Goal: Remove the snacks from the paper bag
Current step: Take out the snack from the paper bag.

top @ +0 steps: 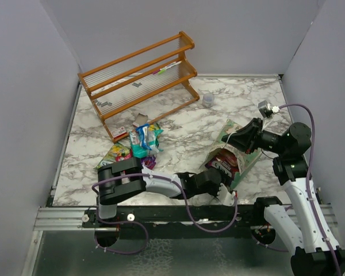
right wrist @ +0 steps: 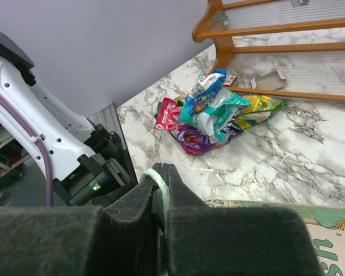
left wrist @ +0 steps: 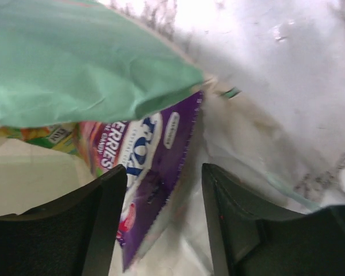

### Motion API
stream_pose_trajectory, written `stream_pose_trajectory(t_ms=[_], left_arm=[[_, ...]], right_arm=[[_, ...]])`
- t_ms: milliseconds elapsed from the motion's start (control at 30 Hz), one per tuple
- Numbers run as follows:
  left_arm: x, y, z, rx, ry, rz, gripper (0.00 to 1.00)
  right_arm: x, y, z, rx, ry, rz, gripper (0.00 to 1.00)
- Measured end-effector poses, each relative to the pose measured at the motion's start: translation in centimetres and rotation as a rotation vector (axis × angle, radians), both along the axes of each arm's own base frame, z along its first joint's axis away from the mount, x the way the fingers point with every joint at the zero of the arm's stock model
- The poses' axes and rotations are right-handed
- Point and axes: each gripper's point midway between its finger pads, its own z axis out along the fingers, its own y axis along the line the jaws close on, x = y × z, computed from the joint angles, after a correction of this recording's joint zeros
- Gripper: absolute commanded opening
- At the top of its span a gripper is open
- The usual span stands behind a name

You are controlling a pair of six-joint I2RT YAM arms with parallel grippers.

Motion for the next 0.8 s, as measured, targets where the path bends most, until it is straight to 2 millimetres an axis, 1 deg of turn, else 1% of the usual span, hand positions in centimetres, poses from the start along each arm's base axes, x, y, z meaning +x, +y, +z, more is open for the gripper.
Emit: stream_pose_trajectory(t_ms=[200,367,467,533,567,733,800], left_arm=[[1.9,-0.7,1.0,-0.056,-0.081,0.022,0.26],[2.4,-0.5,1.4,-0.073,-0.129,0.026,0.09],[2.3,0.3,2.1,-0.079,-0.136,0.03,0.04],[2.1,0.7,3.6,-0.108,-0.142,0.04,0.0],[2.0,0.9,4.4,-0.126,-0.144,0.044,0.0],[0.9,2.1,10.5,-0.269,-0.146,0.073,0.0],[0.5,2.8,12.5,-0.326,-0.133,0.085,0.0]], right_arm=[[0.0,0.0,-0.1,-0.003,0.009,-0.004,0.02],[0.2,-0.2,0.1,-0.008,0.005,-0.025,0.02],[0.6,-0.4,0.2,-0.011,0.0,-0.054,0.02],[1.0,-0.5,0.4,-0.011,-0.001,-0.076,0.02],[1.1,-0.6,0.4,-0.01,-0.002,-0.085,0.02],[1.9,-0.9,0.4,-0.009,0.005,-0.132,0.02],[2.2,-1.0,0.3,-0.01,0.009,-0.147,0.02]])
